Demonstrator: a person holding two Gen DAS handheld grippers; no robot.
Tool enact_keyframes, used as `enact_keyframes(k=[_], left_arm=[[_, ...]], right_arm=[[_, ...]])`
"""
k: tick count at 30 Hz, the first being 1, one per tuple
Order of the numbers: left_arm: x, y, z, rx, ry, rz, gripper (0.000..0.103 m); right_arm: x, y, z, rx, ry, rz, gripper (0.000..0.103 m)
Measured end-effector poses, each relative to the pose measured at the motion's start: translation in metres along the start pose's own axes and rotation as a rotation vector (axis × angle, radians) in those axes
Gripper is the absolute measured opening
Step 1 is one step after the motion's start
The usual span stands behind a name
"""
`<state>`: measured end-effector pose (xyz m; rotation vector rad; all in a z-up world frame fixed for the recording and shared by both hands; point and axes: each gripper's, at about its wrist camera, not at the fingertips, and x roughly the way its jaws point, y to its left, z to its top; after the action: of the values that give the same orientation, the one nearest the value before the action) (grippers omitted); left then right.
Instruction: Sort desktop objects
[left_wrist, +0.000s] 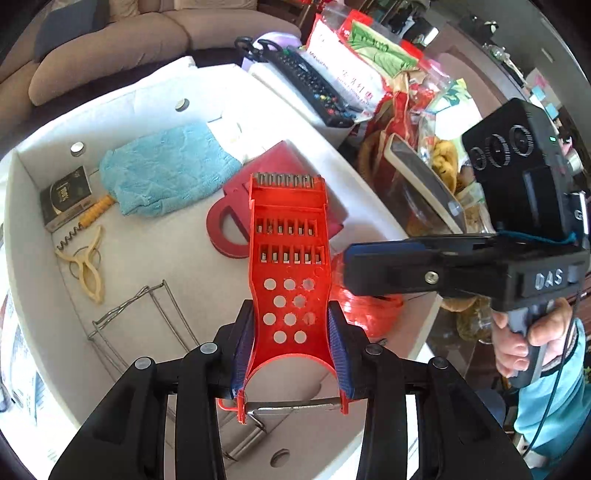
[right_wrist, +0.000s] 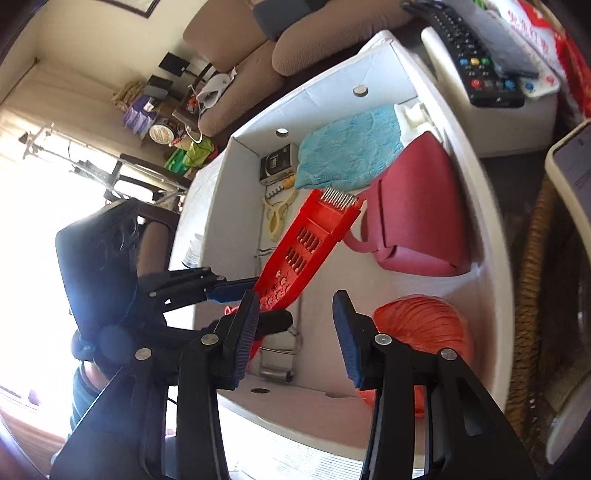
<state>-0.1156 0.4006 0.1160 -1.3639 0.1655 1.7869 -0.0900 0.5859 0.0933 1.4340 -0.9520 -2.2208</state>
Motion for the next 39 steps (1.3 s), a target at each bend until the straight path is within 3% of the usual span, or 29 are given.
enact_keyframes(k=[2, 4, 5, 6, 8, 10, 11, 12, 13, 17, 21, 25, 31, 35, 39], left_arm=[[-0.012, 0.001, -0.003, -0.003, -0.023, -0.030, 0.039], [-0.015, 0.002, 0.000, -0.011, -0.041, -0.047, 0.039], [-0.017, 0.003, 0.000, -0.016, -0.048, -0.051, 0.039], [-0.017, 0.005, 0.002, -0.030, -0.052, -0.049, 0.039], [-0.022, 0.010, 0.004, -0.069, -0.071, -0.048, 0.040], [-0.029, 0.016, 0.008, -0.112, -0.106, -0.063, 0.044], [-0.034, 0.021, 0.010, -0.151, -0.121, -0.067, 0.052], [-0.038, 0.028, 0.011, -0.194, -0.143, -0.082, 0.073], [-0.045, 0.035, 0.011, -0.231, -0.173, -0.107, 0.081], [-0.076, 0.064, 0.001, -0.325, -0.247, -0.171, 0.081], [-0.100, 0.091, -0.014, -0.399, -0.299, -0.208, 0.081], [-0.114, 0.111, -0.027, -0.436, -0.337, -0.218, 0.081], [-0.113, 0.135, -0.044, -0.476, -0.362, -0.259, 0.081], [-0.102, 0.146, -0.045, -0.485, -0.352, -0.280, 0.081], [-0.090, 0.145, -0.042, -0.486, -0.339, -0.288, 0.081]], right_arm=[[0.006, -0.004, 0.003, 0.049, -0.024, 0.063, 0.040], [0.014, -0.005, 0.007, 0.079, -0.029, 0.071, 0.040], [0.017, -0.005, 0.009, 0.083, -0.031, 0.073, 0.036], [0.020, -0.003, 0.011, 0.077, -0.037, 0.081, 0.016], [0.022, 0.008, 0.018, 0.027, -0.052, 0.033, 0.014], [0.023, 0.030, 0.025, -0.065, -0.069, -0.046, 0.012], [0.023, 0.044, 0.029, -0.117, -0.073, -0.089, 0.011], [0.022, 0.057, 0.034, -0.167, -0.080, -0.144, 0.011], [0.022, 0.071, 0.039, -0.223, -0.089, -0.197, 0.011], [0.026, 0.116, 0.064, -0.420, -0.111, -0.387, 0.010], [0.056, 0.149, 0.085, -0.696, -0.144, -0.700, 0.010], [0.114, 0.140, 0.093, -0.901, -0.086, -0.923, 0.010], [0.192, 0.108, 0.084, -1.199, 0.006, -1.189, 0.010], [0.228, 0.092, 0.070, -1.373, 0.074, -1.262, 0.010], [0.244, 0.078, 0.068, -1.409, 0.122, -1.264, 0.010]])
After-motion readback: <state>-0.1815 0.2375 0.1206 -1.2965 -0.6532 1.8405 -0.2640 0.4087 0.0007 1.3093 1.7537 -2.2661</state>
